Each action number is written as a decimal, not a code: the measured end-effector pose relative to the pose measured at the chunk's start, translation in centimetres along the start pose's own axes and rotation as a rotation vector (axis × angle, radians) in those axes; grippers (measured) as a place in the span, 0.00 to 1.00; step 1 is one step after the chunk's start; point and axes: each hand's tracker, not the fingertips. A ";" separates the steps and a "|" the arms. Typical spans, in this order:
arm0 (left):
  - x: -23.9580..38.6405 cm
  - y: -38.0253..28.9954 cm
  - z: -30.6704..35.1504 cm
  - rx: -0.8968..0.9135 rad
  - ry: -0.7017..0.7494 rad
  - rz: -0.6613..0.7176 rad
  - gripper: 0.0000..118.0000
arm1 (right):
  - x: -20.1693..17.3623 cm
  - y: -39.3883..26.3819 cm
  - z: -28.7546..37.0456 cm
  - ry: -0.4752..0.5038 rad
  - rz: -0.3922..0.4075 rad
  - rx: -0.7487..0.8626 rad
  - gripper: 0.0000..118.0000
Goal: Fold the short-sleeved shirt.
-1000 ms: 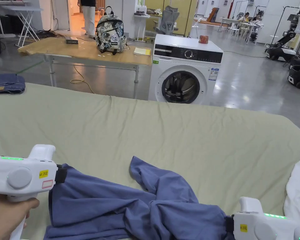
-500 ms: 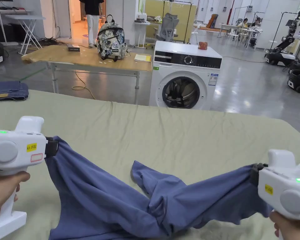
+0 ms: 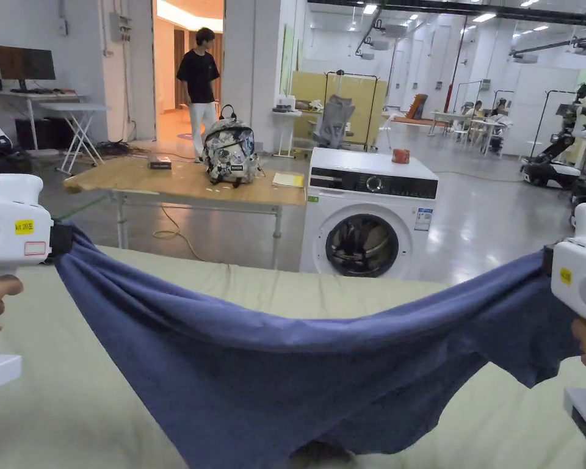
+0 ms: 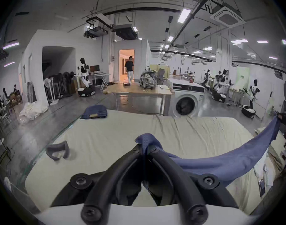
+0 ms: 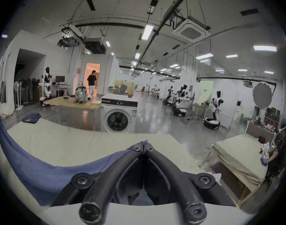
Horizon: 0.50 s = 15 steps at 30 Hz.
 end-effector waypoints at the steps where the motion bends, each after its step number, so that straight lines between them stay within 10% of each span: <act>1: -0.5 0.6 -0.2 0.005 0.004 0.006 0.00 | 0.1 0.6 -0.6 -0.014 0.016 0.012 0.00; 15: -1.2 7.3 -1.6 0.066 0.080 0.016 0.00 | -1.3 7.2 -6.3 -0.058 0.010 0.069 0.00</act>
